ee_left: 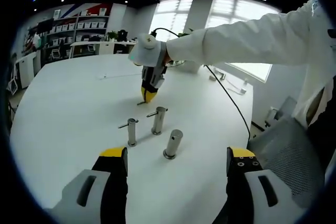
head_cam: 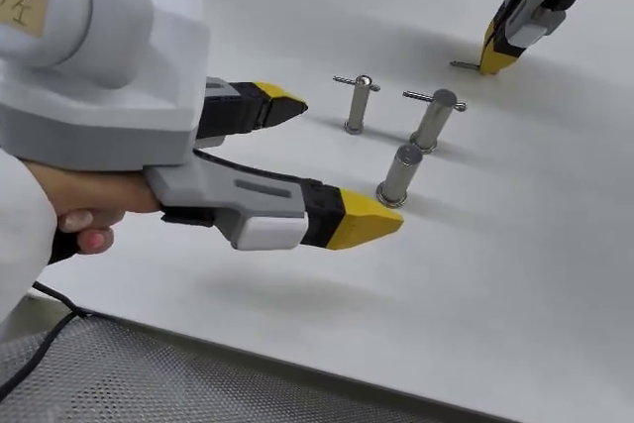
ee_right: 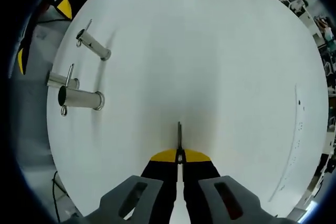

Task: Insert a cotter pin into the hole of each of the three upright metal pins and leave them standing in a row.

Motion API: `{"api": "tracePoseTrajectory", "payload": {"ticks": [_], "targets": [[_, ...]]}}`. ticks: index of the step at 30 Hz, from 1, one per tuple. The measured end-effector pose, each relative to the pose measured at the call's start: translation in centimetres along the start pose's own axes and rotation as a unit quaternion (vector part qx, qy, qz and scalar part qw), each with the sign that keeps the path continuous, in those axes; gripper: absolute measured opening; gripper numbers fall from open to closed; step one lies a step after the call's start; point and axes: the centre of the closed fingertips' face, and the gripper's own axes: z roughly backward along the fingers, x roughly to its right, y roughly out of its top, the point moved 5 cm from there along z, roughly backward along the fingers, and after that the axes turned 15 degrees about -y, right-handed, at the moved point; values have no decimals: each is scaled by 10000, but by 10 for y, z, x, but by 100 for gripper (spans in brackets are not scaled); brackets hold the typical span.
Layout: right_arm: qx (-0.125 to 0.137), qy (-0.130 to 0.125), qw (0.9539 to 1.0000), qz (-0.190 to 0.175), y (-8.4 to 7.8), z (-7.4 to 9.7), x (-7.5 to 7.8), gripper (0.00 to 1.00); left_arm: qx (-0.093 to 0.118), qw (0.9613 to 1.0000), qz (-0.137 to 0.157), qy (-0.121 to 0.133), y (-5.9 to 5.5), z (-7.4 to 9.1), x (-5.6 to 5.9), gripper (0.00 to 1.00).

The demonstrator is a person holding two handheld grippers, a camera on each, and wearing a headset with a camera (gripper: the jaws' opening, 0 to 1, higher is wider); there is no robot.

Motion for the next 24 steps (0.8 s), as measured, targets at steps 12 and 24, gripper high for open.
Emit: {"api": "tracePoseTrajectory", "payload": {"ticks": [12, 24], "targets": [[-179, -365, 9982, 437, -4, 5, 0, 0, -64, 9999, -78, 47, 0, 5, 5, 77], [315, -1082, 9916, 641, -13, 54, -5, 0, 35, 9999, -30, 143, 0, 8, 7, 85]]}}
